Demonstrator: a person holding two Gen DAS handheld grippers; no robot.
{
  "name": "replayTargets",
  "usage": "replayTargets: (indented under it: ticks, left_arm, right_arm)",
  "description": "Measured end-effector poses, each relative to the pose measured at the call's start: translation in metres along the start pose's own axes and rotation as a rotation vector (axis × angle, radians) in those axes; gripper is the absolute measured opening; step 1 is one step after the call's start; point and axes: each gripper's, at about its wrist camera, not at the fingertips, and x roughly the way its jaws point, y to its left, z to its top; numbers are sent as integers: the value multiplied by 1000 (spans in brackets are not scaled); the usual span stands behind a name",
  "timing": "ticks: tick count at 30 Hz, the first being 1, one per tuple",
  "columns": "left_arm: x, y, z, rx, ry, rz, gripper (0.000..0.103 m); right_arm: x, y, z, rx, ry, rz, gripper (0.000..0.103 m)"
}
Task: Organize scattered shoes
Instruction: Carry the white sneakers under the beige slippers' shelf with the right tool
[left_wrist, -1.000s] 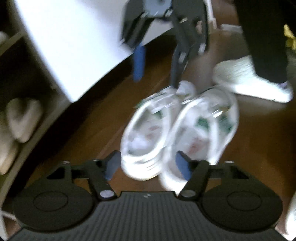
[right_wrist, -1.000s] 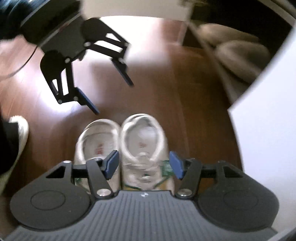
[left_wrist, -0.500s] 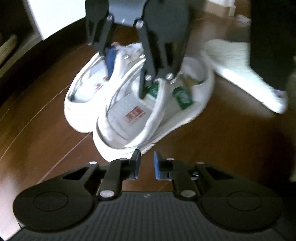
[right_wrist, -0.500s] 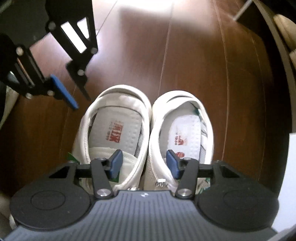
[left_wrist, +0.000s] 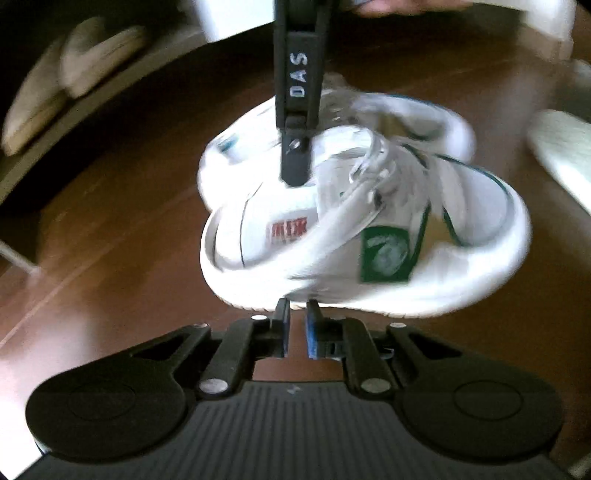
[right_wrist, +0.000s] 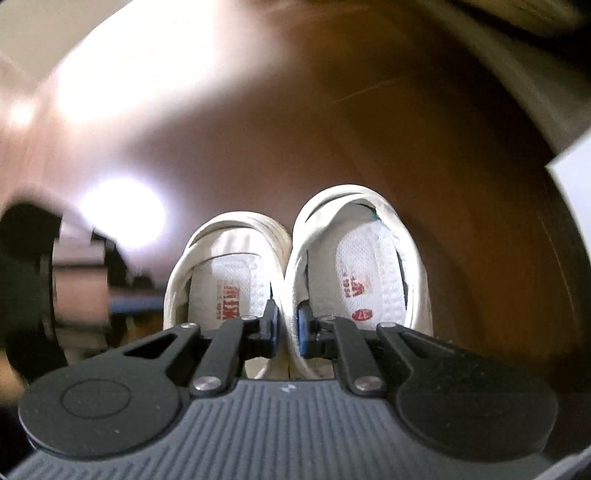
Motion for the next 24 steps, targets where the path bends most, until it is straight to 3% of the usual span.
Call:
replayTargets:
  ticks: [3, 6, 7, 9, 10, 12, 13, 15, 17, 19, 23, 24]
  left_arm:
    - [9, 40, 8, -131, 5, 47, 15]
    - [-8, 51, 6, -256, -29, 25, 14]
    - [-14, 50, 5, -281, -40, 16, 19]
    - [-26, 36, 3, -305, -62, -2, 20]
    - [-34, 24, 1, -305, -75, -12, 40]
    - [-44, 4, 0, -301, -88, -29, 54]
    - [-48, -8, 0, -290, -92, -31, 54]
    - [-54, -24, 0, -246, -101, -24, 54]
    - [-53, -33, 0, -212, -98, -12, 54]
    - [-43, -35, 4, -203, -71, -5, 54]
    - [-26, -45, 10, -138, -43, 75, 63]
    - [-24, -45, 10, -128, -42, 84, 64]
  right_arm:
    - [1, -29, 29, 348, -120, -29, 9]
    - [0, -41, 38, 454, -146, -29, 15]
    - [-2, -44, 40, 474, -149, -16, 17]
    - [-10, -43, 37, 421, -139, 25, 31]
    - [-15, -38, 32, 352, -144, 14, 37]
    - [-27, -27, 26, 199, -153, -2, 50]
    - [-33, -22, 24, 126, -157, -4, 52]
    - [-51, -6, 6, -98, -148, -24, 73]
    - [-61, 3, -8, -233, -139, -54, 77]
    - [-59, 9, -33, -354, -109, -168, 80]
    - [-33, -30, -41, -144, -21, -110, 80]
    - [-27, -33, -43, -118, -35, -99, 77]
